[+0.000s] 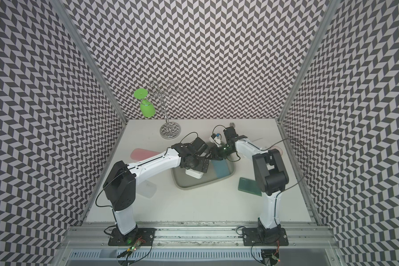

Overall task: Put the pencil case into the storage box
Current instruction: Place the pencil case at the storage box.

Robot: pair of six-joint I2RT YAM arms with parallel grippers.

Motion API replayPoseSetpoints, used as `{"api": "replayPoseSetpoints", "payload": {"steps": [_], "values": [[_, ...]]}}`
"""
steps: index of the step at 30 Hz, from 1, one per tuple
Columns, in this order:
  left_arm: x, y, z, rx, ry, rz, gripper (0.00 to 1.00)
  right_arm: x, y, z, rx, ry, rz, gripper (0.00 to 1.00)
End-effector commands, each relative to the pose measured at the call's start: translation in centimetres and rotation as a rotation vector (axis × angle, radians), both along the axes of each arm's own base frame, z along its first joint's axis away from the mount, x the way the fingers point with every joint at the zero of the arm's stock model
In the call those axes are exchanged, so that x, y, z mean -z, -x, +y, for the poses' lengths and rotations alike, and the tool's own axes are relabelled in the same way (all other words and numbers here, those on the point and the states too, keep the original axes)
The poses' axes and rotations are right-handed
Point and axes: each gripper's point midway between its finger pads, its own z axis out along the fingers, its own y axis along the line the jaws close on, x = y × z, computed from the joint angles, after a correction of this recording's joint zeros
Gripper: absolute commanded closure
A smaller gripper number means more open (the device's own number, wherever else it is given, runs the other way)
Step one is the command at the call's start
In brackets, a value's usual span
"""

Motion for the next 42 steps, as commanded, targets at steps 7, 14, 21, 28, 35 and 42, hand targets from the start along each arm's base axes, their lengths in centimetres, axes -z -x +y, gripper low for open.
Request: {"api": "replayPoseSetpoints", "payload": {"steps": [7,14,21,28,35,42], "values": [[3.4,-1.0,0.9,-0.12,-0.012,0.049,0.0,-1.9,-1.7,1.3,-0.012,-0.042,-0.051,0.62],[6.5,-2.5,-0.8,-0.159,-0.05,0.095,0.0,-1.1,0.5,3.0,-0.075,-0.071,-0.004,0.63],[5.9,-2.3,-1.8,-0.124,0.044,0.06,0.0,3.1,1.6,3.4,-0.108,-0.051,0.104,0.65],[3.5,-1.9,-1.9,-0.103,0.156,-0.012,0.0,6.1,1.4,3.1,-0.109,0.002,0.165,0.66],[1.8,-0.8,-1.1,-0.078,0.148,-0.014,0.0,9.8,0.7,1.4,-0.06,0.157,0.181,0.68],[-1.9,0.2,-0.1,-0.027,0.13,-0.076,0.0,10.7,-1.7,-0.1,-0.005,0.19,0.173,0.68]]}}
